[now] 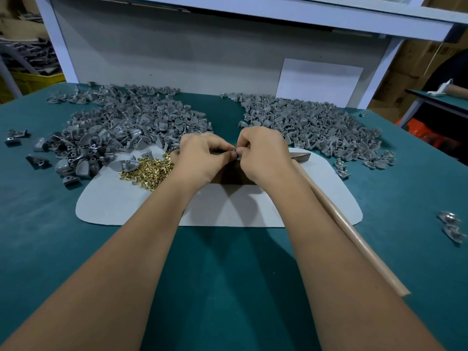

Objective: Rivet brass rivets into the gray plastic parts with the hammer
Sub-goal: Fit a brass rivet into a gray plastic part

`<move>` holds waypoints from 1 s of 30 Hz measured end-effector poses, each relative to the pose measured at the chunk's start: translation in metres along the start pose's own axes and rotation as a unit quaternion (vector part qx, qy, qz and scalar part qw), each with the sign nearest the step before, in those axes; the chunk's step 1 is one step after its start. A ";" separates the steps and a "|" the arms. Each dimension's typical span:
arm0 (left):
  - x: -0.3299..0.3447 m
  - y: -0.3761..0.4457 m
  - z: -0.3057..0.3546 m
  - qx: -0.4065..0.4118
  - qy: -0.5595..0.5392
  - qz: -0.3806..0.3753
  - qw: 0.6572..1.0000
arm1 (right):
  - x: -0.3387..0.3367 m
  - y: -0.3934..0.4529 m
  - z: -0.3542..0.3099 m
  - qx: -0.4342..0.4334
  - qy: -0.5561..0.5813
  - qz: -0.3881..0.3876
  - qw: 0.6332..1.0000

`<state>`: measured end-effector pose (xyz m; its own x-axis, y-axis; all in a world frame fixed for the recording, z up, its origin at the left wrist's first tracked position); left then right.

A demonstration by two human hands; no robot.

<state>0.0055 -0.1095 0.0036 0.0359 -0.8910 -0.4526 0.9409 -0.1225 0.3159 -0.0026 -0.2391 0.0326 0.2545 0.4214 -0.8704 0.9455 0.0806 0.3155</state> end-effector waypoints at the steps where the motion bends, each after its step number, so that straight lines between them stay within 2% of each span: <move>1: 0.000 0.000 0.000 0.000 0.002 0.001 1.000 | 0.000 0.000 0.000 0.003 0.000 0.001 1.000; 4: -0.001 -0.001 -0.002 -0.002 0.003 -0.001 1.000 | 0.004 -0.002 0.005 0.013 0.039 0.006 0.999; 9: -0.002 -0.001 -0.004 -0.002 -0.010 -0.011 1.000 | 0.001 -0.006 0.016 0.031 0.186 0.043 0.981; 14: -0.001 0.000 -0.004 -0.010 -0.016 -0.008 1.000 | -0.003 -0.007 0.027 0.127 0.410 0.091 0.898; 18: 0.000 -0.001 -0.005 -0.013 -0.019 -0.007 1.000 | -0.004 -0.007 0.033 0.164 0.521 0.103 0.831; 20: 0.000 -0.001 -0.006 -0.017 -0.026 -0.004 1.000 | -0.005 -0.008 0.035 0.175 0.537 0.111 0.817; 23: 0.000 -0.002 -0.007 -0.022 -0.026 0.013 0.999 | -0.014 -0.010 0.043 0.207 0.489 0.135 0.837; 25: 0.000 -0.003 -0.005 -0.022 -0.005 0.030 0.999 | -0.026 -0.016 0.052 0.223 0.385 0.143 0.884; 27: 0.001 -0.004 -0.004 -0.027 0.029 0.047 0.998 | -0.038 -0.029 0.063 0.226 0.204 0.110 0.946; 28: 0.002 -0.004 -0.003 -0.030 0.043 0.057 0.997 | -0.042 -0.038 0.068 0.237 0.098 0.079 0.963; 30: 0.003 -0.006 -0.003 -0.036 0.052 0.070 0.996 | -0.046 -0.058 0.075 0.276 -0.074 -0.005 0.958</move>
<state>0.0007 -0.1102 -0.0026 0.1987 -0.8468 -0.4934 0.9459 0.0340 0.3226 -0.0542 -0.3310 0.0260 0.2327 0.2864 -0.9294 0.9008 -0.4237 0.0950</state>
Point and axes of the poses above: each hand's wrist, its own y-axis towards the middle knuckle, its own x-axis out of the palm, z = x × y, the point moved 2 cm from there along y, towards the middle knuckle, and after that the axes turned 5 degrees about -z, right-handed, at the moved point
